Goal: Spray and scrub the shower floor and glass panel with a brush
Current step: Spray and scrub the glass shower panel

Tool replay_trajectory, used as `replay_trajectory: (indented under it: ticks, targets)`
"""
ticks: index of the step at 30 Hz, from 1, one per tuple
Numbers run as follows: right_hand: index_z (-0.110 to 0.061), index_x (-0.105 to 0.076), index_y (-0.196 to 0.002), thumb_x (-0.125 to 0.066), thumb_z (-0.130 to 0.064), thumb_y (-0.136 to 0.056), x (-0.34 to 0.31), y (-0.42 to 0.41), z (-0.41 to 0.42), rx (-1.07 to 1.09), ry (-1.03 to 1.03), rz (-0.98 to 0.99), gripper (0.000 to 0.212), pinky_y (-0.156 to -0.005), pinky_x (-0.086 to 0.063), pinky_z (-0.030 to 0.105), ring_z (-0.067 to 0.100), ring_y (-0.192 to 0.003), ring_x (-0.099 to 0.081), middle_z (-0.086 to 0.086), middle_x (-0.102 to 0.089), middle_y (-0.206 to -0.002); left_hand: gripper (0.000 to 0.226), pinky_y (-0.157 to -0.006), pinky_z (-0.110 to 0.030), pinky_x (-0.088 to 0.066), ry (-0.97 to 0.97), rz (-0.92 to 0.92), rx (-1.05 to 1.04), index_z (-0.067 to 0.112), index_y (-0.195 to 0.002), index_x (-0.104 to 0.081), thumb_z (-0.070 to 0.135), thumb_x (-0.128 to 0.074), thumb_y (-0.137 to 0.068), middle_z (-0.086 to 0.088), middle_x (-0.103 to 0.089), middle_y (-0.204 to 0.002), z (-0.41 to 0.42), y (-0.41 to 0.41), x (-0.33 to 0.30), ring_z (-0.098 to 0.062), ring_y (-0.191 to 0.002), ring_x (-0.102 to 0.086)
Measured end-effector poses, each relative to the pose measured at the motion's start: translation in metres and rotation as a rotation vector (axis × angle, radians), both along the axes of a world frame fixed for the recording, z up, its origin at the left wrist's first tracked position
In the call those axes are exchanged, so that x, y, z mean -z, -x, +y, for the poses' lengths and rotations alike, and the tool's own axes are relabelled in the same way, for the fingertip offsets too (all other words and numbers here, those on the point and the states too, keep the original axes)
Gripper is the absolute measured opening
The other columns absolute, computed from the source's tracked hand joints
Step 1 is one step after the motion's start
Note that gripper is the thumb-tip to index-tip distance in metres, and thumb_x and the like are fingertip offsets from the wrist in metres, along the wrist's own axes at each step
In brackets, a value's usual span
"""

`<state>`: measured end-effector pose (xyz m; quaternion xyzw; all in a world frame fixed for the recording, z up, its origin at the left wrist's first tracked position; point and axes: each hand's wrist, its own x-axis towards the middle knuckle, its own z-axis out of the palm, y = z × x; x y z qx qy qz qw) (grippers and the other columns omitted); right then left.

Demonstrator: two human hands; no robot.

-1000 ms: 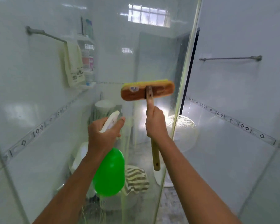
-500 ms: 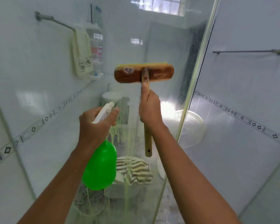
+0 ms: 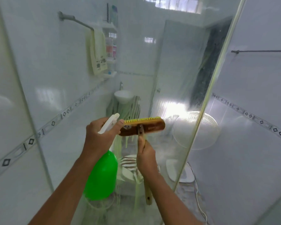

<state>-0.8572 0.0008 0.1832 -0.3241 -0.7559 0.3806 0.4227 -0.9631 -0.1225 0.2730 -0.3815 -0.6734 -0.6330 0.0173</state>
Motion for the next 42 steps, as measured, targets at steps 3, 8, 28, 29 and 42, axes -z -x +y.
replay_trajectory:
  ticks: [3, 8, 28, 29, 42]
  targets:
    - [-0.020, -0.056, -0.080, -0.027, -0.052, -0.103, -0.071, 0.016, 0.008, -0.021, -0.126, 0.085, 0.049, -0.049, -0.037, 0.012, 0.003, -0.055, -0.052, -0.005, -0.056, -0.066, 0.030, -0.054, -0.010, -0.043, 0.091, -0.032, 0.000, 0.015, -0.068, -0.074, 0.036, -0.079, -0.090, 0.003, -0.073, -0.063, -0.008, 0.005, 0.018, -0.003, -0.054, -0.061]
    - [-0.021, -0.043, -0.068, -0.028, -0.056, -0.102, -0.173, 0.038, 0.014, -0.013, -0.220, 0.159, 0.051, -0.050, -0.046, 0.035, 0.011, -0.054, -0.047, -0.004, -0.046, -0.062, 0.047, -0.043, -0.012, -0.040, 0.184, -0.215, -0.030, 0.005, -0.055, -0.070, 0.030, -0.077, -0.094, 0.003, -0.059, -0.043, -0.019, 0.008, 0.055, -0.003, -0.036, -0.050]
    - [-0.016, -0.061, -0.099, -0.032, -0.054, -0.101, 0.086, 0.059, -0.052, -0.077, 0.084, -0.286, 0.049, -0.060, -0.038, 0.026, 0.016, -0.076, -0.062, -0.003, -0.063, -0.078, 0.036, -0.049, -0.025, -0.046, 0.018, -0.099, -0.218, 0.014, -0.067, -0.071, 0.040, -0.077, -0.092, 0.000, -0.069, -0.059, -0.057, 0.039, 0.087, -0.010, -0.054, -0.064]
    - [-0.015, -0.062, -0.101, -0.031, -0.054, -0.101, 0.096, 0.061, -0.056, -0.059, 0.064, -0.346, 0.050, -0.061, -0.036, 0.028, 0.020, -0.079, -0.062, 0.000, -0.063, -0.081, 0.038, -0.051, -0.031, -0.047, 0.013, -0.107, -0.228, 0.012, -0.068, -0.072, 0.043, -0.076, -0.091, -0.003, -0.070, -0.061, -0.060, 0.042, 0.088, -0.016, -0.057, -0.065]
    - [-0.022, -0.051, -0.078, -0.033, -0.047, -0.104, -0.083, 0.127, -0.057, -0.088, -0.209, 0.055, 0.040, -0.043, -0.035, 0.015, 0.005, -0.052, -0.050, -0.004, -0.052, -0.062, 0.032, -0.063, -0.043, -0.050, -0.035, -0.110, -0.269, 0.006, -0.076, -0.073, 0.032, -0.078, -0.093, -0.017, -0.072, -0.069, -0.090, 0.073, 0.087, -0.036, -0.069, -0.068]
